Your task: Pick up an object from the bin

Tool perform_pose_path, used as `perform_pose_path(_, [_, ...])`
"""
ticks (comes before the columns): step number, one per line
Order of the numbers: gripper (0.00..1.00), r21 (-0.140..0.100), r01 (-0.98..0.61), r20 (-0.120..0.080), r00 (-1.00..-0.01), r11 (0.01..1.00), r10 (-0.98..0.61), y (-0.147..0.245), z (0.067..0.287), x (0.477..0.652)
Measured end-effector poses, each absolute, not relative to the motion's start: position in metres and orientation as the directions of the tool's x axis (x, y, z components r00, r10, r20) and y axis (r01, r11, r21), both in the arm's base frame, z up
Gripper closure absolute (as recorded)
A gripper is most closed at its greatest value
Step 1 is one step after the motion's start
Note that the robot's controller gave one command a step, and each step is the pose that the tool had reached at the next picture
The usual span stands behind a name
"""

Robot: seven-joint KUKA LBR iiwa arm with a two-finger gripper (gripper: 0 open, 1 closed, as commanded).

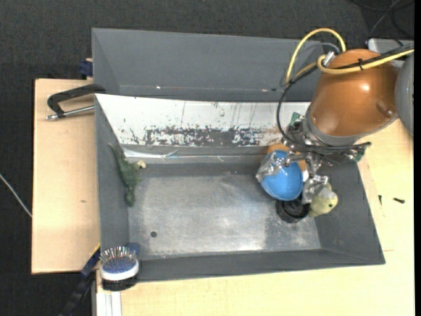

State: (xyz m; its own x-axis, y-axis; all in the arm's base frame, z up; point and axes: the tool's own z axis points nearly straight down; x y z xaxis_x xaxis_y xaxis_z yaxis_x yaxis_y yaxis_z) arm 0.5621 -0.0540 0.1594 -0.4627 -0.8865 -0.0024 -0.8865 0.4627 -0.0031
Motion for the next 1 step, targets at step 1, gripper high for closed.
perform_pose_path(1, [0.00, 0.002, -0.992, -0.001, -0.126, 0.126, -0.992, -0.0758, 0.0906, 0.5462])
